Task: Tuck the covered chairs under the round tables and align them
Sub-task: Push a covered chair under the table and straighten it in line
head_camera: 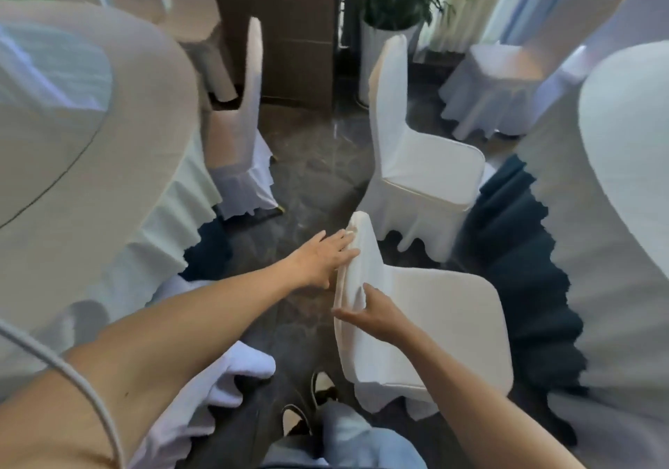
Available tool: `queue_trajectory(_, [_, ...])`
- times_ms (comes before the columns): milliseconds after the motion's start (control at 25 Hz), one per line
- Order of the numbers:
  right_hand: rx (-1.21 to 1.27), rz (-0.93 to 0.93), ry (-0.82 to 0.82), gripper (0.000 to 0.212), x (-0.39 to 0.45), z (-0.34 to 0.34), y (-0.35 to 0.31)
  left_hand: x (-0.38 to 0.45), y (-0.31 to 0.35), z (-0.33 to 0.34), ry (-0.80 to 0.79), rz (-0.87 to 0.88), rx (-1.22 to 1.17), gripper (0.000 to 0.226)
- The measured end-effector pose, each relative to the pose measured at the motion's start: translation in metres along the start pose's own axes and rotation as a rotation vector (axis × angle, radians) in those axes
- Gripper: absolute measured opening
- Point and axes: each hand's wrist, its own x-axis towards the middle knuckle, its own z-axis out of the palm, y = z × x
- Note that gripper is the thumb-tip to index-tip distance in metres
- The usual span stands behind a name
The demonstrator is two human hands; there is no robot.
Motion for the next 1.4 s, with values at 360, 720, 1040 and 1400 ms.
queue_trajectory(360, [0.071, 0.143, 0.162, 0.094, 0.018, 0.041, -0.016, 0.084, -0.024, 0.008, -0.035, 0.342, 0.180, 0.055])
queue_trajectory(720, [0.232, 0.360, 0.436, 0.063, 0.018, 0.042, -0.037, 0.152, -0.047, -0.012, -0.055, 0.787, 0.281, 0.022])
queue_trajectory(1040, [0.255, 0.550, 0.716, 0.033, 0.028, -0.014, 0.014, 0.208, 0.009, -0.055, 0.056, 0.815, 0.320, 0.006])
queue_trajectory(1400, [0.230, 0.585, 0.772, 0.016, 0.069, -0.123, 0.097, 0.328, 0.063, -0.107, 0.024, 0.761, 0.288, 0.011])
